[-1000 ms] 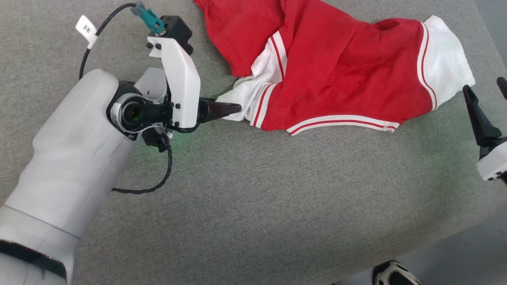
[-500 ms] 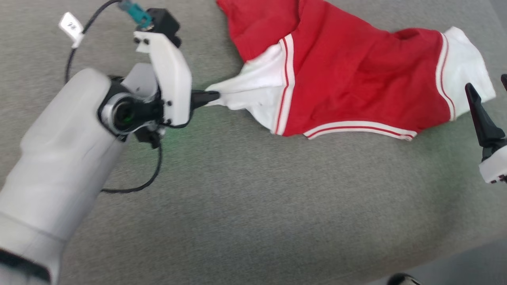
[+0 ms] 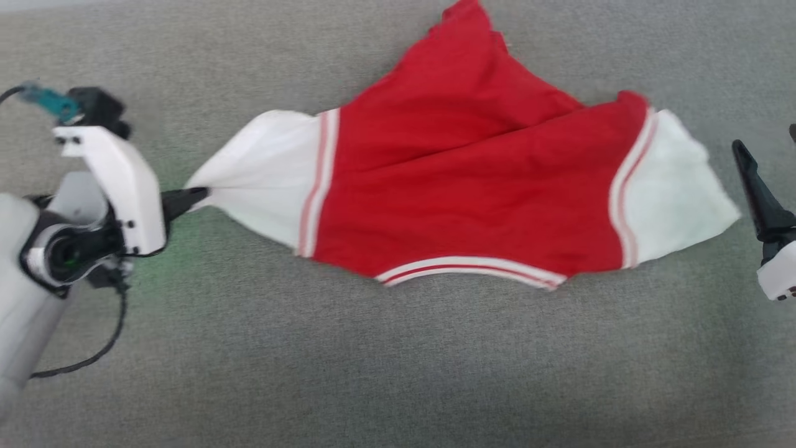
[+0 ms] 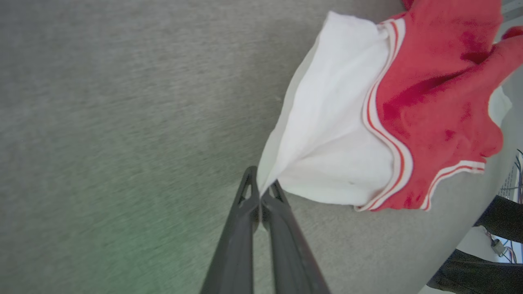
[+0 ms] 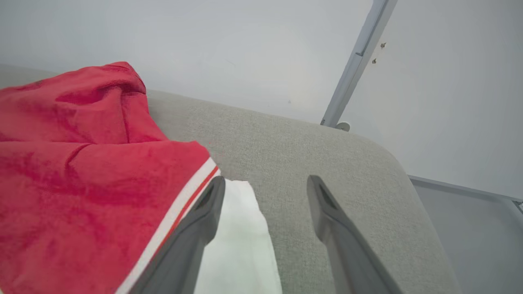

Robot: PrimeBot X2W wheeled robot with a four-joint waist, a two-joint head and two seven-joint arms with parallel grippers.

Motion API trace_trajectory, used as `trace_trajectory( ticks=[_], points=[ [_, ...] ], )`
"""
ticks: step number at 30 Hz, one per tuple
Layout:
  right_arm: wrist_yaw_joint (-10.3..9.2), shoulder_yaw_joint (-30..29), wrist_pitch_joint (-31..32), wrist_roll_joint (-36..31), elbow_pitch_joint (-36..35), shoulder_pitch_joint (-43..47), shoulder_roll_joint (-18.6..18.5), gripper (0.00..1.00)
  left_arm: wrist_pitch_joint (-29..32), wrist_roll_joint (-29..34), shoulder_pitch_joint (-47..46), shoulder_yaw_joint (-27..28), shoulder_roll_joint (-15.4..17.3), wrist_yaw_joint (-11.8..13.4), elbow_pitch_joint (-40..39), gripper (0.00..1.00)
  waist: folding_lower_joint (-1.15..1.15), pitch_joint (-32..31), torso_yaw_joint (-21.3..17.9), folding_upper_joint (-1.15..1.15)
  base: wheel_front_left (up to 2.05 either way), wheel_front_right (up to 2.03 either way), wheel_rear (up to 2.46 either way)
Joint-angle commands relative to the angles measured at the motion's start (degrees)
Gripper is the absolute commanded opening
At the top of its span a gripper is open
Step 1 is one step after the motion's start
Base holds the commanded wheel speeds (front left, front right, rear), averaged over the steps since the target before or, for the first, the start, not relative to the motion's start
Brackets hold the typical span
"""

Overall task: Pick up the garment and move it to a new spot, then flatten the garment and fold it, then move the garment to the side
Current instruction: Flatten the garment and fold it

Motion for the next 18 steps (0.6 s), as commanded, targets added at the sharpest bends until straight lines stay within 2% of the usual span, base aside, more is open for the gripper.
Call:
trace_trajectory(
  ticks=[1, 7, 11, 13, 14, 15, 16, 18],
  points=[
    [-0.02, -0.1, 0.6, -0.3, -0.7, 0.9, 0.4, 1.00, -0.6, 0.5, 1.0, 0.3, 0.7, 0.8, 0.4, 0.00, 0.00, -0.1, 0.4, 0.00, 0.00, 0.00, 0.00],
    [-0.02, 0.1, 2.4, -1.0, -3.0, 1.5, 0.6, 1.00, -2.3, 0.9, 3.2, 0.8, 2.2, 2.8, 1.8, 0.00, 0.00, -0.4, 0.5, 0.00, 0.00, 0.00, 0.00],
    [-0.02, 1.8, 3.4, -1.3, -4.3, 1.7, 0.5, 1.00, -4.8, 0.7, 3.8, 1.4, 1.3, 2.5, 2.1, 0.00, 0.00, -0.7, 0.6, 0.00, 0.00, 0.00, 0.00],
    [-0.02, 2.8, 4.0, -1.2, -4.6, 1.1, 0.5, 1.00, -6.1, 1.4, 4.2, 1.2, 0.8, 2.2, 2.3, 0.38, 0.00, -1.0, 0.8, 0.00, 0.00, 0.00, 0.00],
    [-0.02, 3.4, 4.3, -1.2, -4.7, 0.8, 0.3, 1.00, -6.7, 1.7, 4.4, 1.0, 0.5, 2.0, 2.3, 0.49, 0.00, -1.2, 0.9, 0.00, 0.00, 0.00, 0.00],
    [-0.02, 4.0, 4.6, -1.2, -4.8, 0.5, 0.0, 1.00, -7.8, 2.6, 4.3, 0.9, 0.5, 1.9, 2.2, 0.85, 0.00, -1.3, 1.1, 0.00, 0.00, 0.00, 0.00],
    [-0.02, 4.5, 4.9, -1.2, -4.9, 0.1, -0.2, 1.00, -9.2, 3.3, 4.1, 1.1, 0.4, 2.1, 2.2, 1.00, 0.00, -1.3, 1.2, 0.00, 0.00, 0.00, 0.00],
    [-0.02, 6.4, 6.1, -0.8, -5.1, -0.4, -1.3, 1.00, -12.3, 4.0, 4.6, 1.4, 0.2, 1.8, 1.7, 1.00, 0.00, -1.4, 1.3, 0.00, 0.00, 0.00, 0.00]
  ],
)
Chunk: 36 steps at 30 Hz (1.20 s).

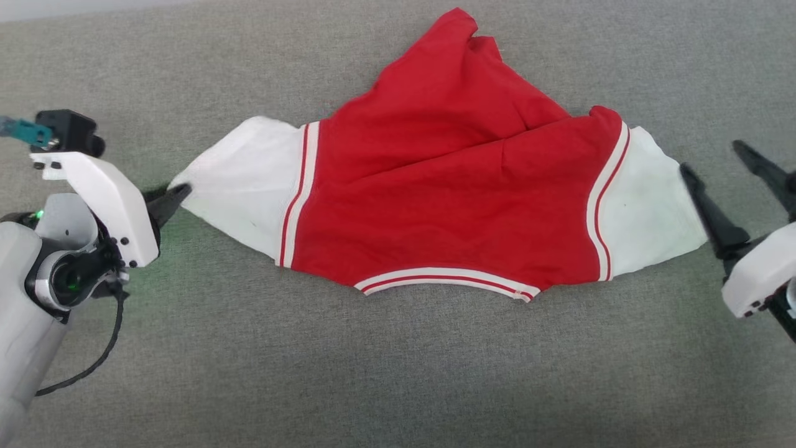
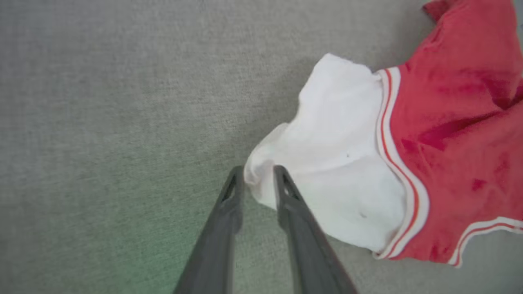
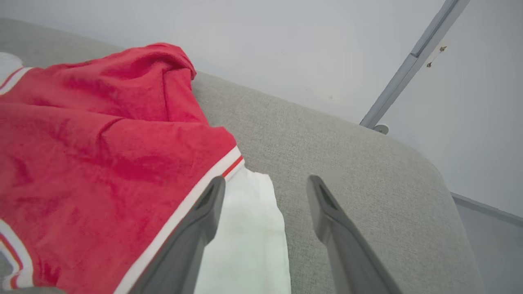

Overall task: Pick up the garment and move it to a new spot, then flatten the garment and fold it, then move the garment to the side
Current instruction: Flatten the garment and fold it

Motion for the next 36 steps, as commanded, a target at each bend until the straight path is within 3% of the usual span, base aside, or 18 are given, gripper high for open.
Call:
trace_trajectory(
  ticks=[1, 7, 8, 15, 18, 24, 31, 36],
  points=[
    [-0.02, 2.0, 1.2, 0.6, -0.6, -0.9, -1.3, 1.00, -3.1, 0.5, 1.1, 0.9, -0.4, -0.1, -0.7, 1.00, 0.00, 0.0, 0.1, 0.00, 0.00, 0.00, 0.00],
    [-0.02, 14.5, 7.5, 3.1, -2.6, -4.0, -9.8, 1.00, -19.7, 4.3, 6.4, 3.2, -2.3, 1.1, -4.4, 1.00, 0.00, 0.7, 0.7, 0.00, 0.00, 0.00, 0.00],
    [-0.02, 14.5, 7.5, 3.1, -2.6, -4.0, -9.8, 1.00, -19.7, 4.3, 6.4, 3.2, -2.3, 1.1, -4.4, 1.00, 0.00, 0.7, 0.7, 0.00, 0.00, 0.00, 0.00],
    [-0.02, 27.8, 14.9, 10.7, -8.0, -7.8, -21.6, 1.00, -38.5, 11.9, 13.7, 4.0, -7.0, 5.4, -7.0, 1.00, 0.00, 1.8, 3.2, 0.00, 0.00, 0.00, 0.00],
    [-0.02, 31.6, 17.1, 13.3, -9.6, -9.4, -25.1, 1.00, -40.3, 16.7, 16.3, 5.1, -9.8, 7.7, -8.1, 1.00, 0.00, 2.4, 4.7, 0.00, 0.00, 0.00, 0.00],
    [-0.02, 37.8, 20.9, 17.4, -9.9, -12.2, -29.4, 1.00, -40.4, 33.1, 23.4, 14.6, -17.8, 9.9, -16.7, 1.00, 0.00, 3.7, 8.1, 0.00, 0.00, 0.00, 0.00],
    [-0.03, 45.4, 22.7, 18.9, -7.4, -15.1, -30.5, 1.00, -40.4, 45.8, 29.7, 24.4, -26.7, 6.9, -22.8, 1.00, 0.00, 4.7, 11.2, 0.00, 0.00, 0.00, 0.00],
    [-0.21, 50.6, 22.2, 19.4, -3.7, -16.7, -29.8, 1.00, -40.4, 51.1, 31.9, 29.8, -30.6, 3.2, -23.5, 1.00, 0.00, 5.1, 12.3, 0.00, 0.00, 0.00, 0.00]
  ],
)
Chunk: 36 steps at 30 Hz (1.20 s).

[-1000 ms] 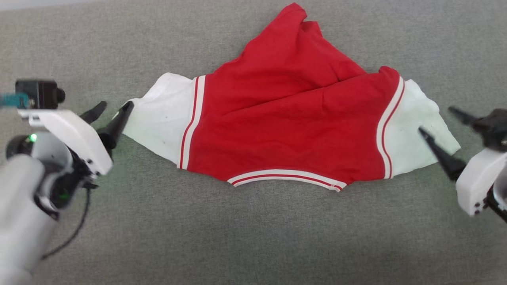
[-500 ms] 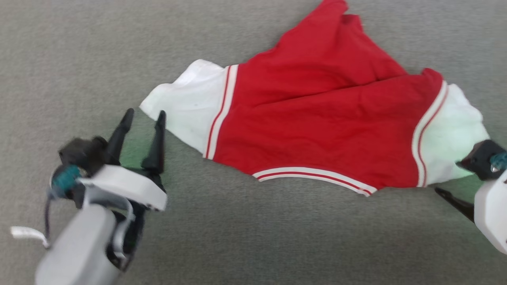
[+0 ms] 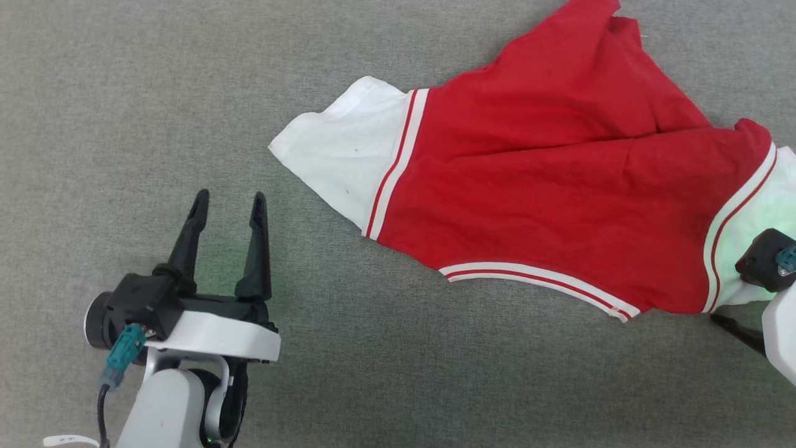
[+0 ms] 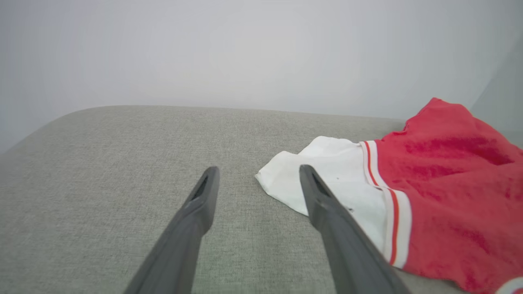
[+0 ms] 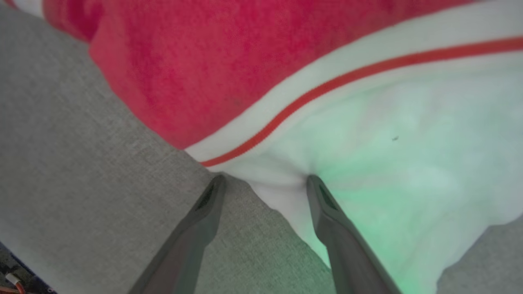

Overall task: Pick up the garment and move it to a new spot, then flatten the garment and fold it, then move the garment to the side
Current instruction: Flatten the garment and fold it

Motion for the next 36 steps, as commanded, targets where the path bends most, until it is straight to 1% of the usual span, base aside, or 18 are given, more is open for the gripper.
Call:
trace_trajectory(
  ticks=[1, 2, 3, 6, 7, 8, 11, 13, 15, 16, 18, 21, 23, 26, 28, 29, 32, 36],
  points=[
    [-0.48, 3.4, 0.1, 0.1, 3.0, 0.6, 2.3, 0.48, -0.3, 1.6, 0.6, 1.6, -1.2, -1.4, 0.1, 1.00, 0.00, 0.2, 0.3, 0.00, 0.00, 0.00, 0.00],
    [-0.51, 4.3, -0.2, 0.1, 3.6, 0.2, 2.5, 0.22, -0.3, 2.4, 0.6, 2.4, -1.7, -2.2, 0.2, 1.00, 0.00, 0.2, 0.3, 0.00, 0.00, 0.00, 0.00],
    [-0.51, 5.0, -0.4, 0.3, 4.1, -0.2, 2.8, 0.00, -0.3, 3.1, 0.7, 3.0, -2.2, -2.9, 0.4, 1.00, 0.00, 0.1, 0.3, 0.00, 0.00, 0.00, 0.00],
    [-0.51, 6.5, -1.6, 1.0, 5.4, -1.4, 3.4, 0.00, -0.3, 4.8, 0.2, 4.3, -3.0, -4.9, 0.7, 1.00, 0.00, -0.1, -0.1, 0.00, 0.00, 0.00, 0.00],
    [-0.45, 7.1, -2.9, 1.5, 6.2, -2.1, 3.7, 0.00, -0.3, 6.2, -0.7, 4.3, -2.6, -6.2, 0.9, 1.00, 0.00, -0.4, -0.5, 0.00, 0.00, 0.00, 0.00],
    [-0.45, 7.5, -3.2, 1.6, 6.4, -2.5, 3.9, 0.00, -0.3, 6.8, -1.3, 4.0, -2.2, -6.7, 1.1, 1.00, 0.00, -0.5, -0.7, 0.00, 0.00, 0.00, 0.00],
    [-0.40, 8.1, -4.5, 2.4, 7.1, -3.4, 4.2, 0.00, -0.3, 7.5, -4.3, 1.7, 0.4, -8.2, 1.8, 1.00, 0.00, -0.6, -1.3, 0.00, 0.00, 0.00, 0.00],
    [-0.39, 8.8, -4.9, 2.5, 7.3, -4.2, 4.3, 0.00, 0.0, 7.2, -7.3, -1.6, 3.4, -8.5, 3.9, 1.00, 0.00, -0.7, -1.6, 0.00, 0.00, 0.00, 0.00],
    [-0.39, 9.0, -5.4, 2.7, 7.3, -5.0, 4.5, 0.00, 4.2, 2.3, -11.2, -8.5, 6.3, -8.6, 5.3, 1.00, 0.00, -0.8, -2.0, 0.00, 0.00, 0.00, 0.00],
    [-0.39, 9.0, -5.4, 2.7, 7.3, -5.0, 4.5, 0.00, 4.2, 2.3, -11.2, -8.5, 6.3, -8.6, 5.3, 1.00, 0.00, -0.8, -2.0, 0.00, 0.00, 0.00, 0.00],
    [-0.39, 9.5, -5.6, 2.6, 7.5, -5.6, 4.2, 0.00, 10.7, -3.7, -16.1, -17.3, 11.6, -8.6, 5.2, 1.00, 0.00, -0.9, -1.9, 0.00, 0.00, 0.00, 0.00],
    [-0.40, 10.0, -6.1, 2.8, 7.2, -6.1, 4.0, 0.00, 21.8, -15.8, -22.8, -25.7, 17.4, -8.4, 4.9, 1.00, 0.00, -0.8, -1.9, 0.00, 0.00, 0.00, 0.00],
    [-0.40, 10.3, -6.1, 2.6, 6.9, -6.4, 4.1, 0.00, 29.4, -21.1, -27.3, -29.6, 20.9, -8.5, 4.9, 1.00, 0.00, -0.5, -2.1, 0.00, 0.00, 0.00, 0.00],
    [-0.40, 10.5, -6.4, 2.4, 6.7, -7.2, 4.6, 0.00, 39.7, -29.2, -31.4, -33.5, 23.3, -8.5, 5.9, 1.00, 0.00, 0.1, -2.6, 0.00, 0.00, 0.00, 0.00],
    [-0.42, 10.6, -6.4, 2.3, 6.6, -7.6, 5.1, 0.00, 44.4, -32.9, -33.8, -35.3, 24.8, -8.5, 6.6, 1.00, 0.00, 0.7, -3.1, 0.00, 0.00, 0.00, 0.00],
    [-0.44, 10.7, -6.5, 2.2, 6.5, -8.0, 5.3, 0.00, 46.2, -35.0, -34.5, -36.0, 25.0, -8.5, 7.2, 1.00, 0.00, 1.0, -3.3, 0.00, 0.00, 0.00, 0.00],
    [-0.47, 10.9, -6.8, 2.2, 6.7, -8.4, 5.9, 0.00, 49.7, -37.7, -36.3, -38.4, 25.3, -8.5, 9.6, 1.00, 0.00, 1.9, -3.9, 0.00, 0.00, 0.00, 0.00],
    [-0.54, 11.1, -7.0, 2.2, 6.9, -9.6, 6.3, 0.00, 50.3, -39.3, -37.6, -41.1, 25.0, -8.5, 13.6, 1.00, 0.00, 3.3, -4.6, 0.00, 0.00, 0.00, 0.00]
  ],
)
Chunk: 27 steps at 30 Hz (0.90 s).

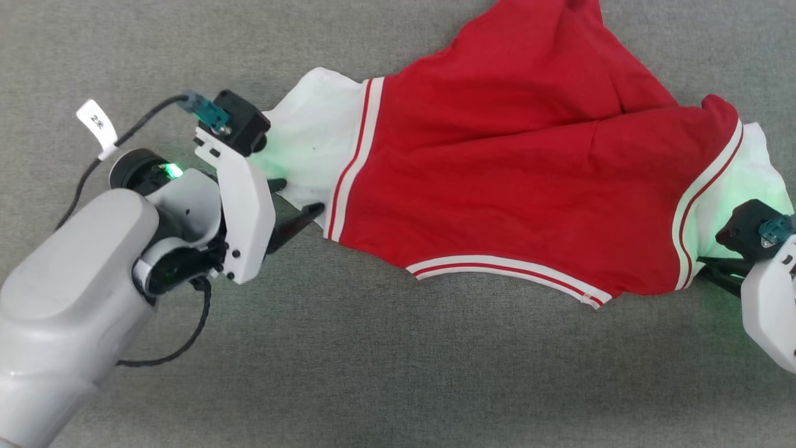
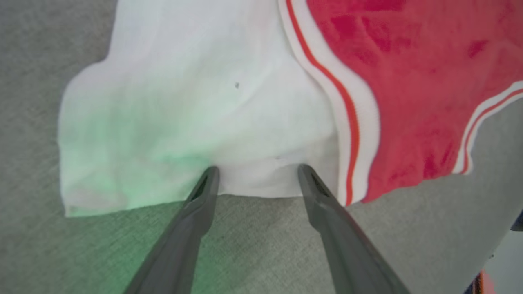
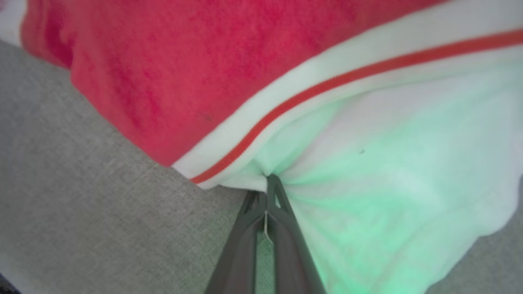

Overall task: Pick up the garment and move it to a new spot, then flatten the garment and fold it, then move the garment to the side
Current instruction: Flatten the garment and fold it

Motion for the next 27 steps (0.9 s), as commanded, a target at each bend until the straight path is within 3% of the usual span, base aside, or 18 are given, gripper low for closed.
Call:
trace_trajectory(
  ticks=[1, 4, 5, 7, 8, 9, 11, 17, 27],
  points=[
    [-0.80, 1.4, 0.3, -0.2, 2.0, 0.9, 2.5, 0.00, 0.3, -0.6, 0.5, -1.6, -0.7, 0.2, 2.5, 1.00, 0.00, 0.8, -0.5, -0.01, 0.00, 0.00, 0.00],
    [-0.84, 1.5, 0.1, -0.2, 2.4, 0.2, 2.5, 0.00, 1.8, -2.5, 0.5, -3.9, -1.8, 0.3, 5.6, 0.99, 0.00, 1.5, -0.8, -0.01, 0.00, 0.00, 0.00],
    [-0.86, 1.6, -0.1, -0.1, 2.5, 0.1, 2.6, 0.00, 2.4, -3.3, 0.5, -4.7, -2.2, 0.3, 6.4, 0.93, 0.00, 1.7, -0.9, -0.01, 0.00, 0.00, 0.00],
    [-0.88, 1.7, -0.2, -0.2, 2.7, -0.1, 2.7, 0.00, 3.1, -4.7, 0.3, -6.3, -2.8, 0.3, 7.2, 0.70, 0.00, 2.0, -1.3, -0.01, 0.00, 0.00, 0.00],
    [-0.90, 1.7, -0.3, -0.2, 2.8, -0.2, 2.9, 0.00, 3.8, -5.4, 0.3, -7.4, -3.0, 0.3, 7.4, 0.48, 0.00, 2.1, -1.4, -0.01, 0.00, 0.00, 0.00],
    [-0.94, 1.8, -0.3, -0.2, 2.8, -0.4, 2.9, 0.00, 4.5, -6.0, 0.5, -8.5, -3.1, 0.2, 7.3, 0.40, 0.00, 2.2, -1.6, -0.01, 0.00, 0.00, 0.00],
    [-0.94, 1.9, -0.5, 0.1, 2.9, -0.7, 3.0, 0.00, 5.0, -7.3, 0.5, -10.1, -3.0, 0.2, 7.1, 0.00, 0.00, 2.3, -1.9, -0.01, 0.00, 0.00, 0.00],
    [-0.94, 1.7, -1.8, 0.7, 3.4, -1.0, 2.9, 0.00, 2.4, -9.9, -1.6, -11.7, -2.0, 0.1, 6.6, 0.00, 0.00, 1.8, -2.4, -0.01, 0.00, 0.00, 0.00],
    [-0.51, -5.0, -10.9, 1.6, 2.7, -0.3, 1.2, 0.00, -9.6, -15.2, -2.5, -7.2, 1.3, 0.1, 2.5, 0.00, 0.00, -2.0, -3.3, -0.01, 0.00, 0.00, 0.00]
  ],
)
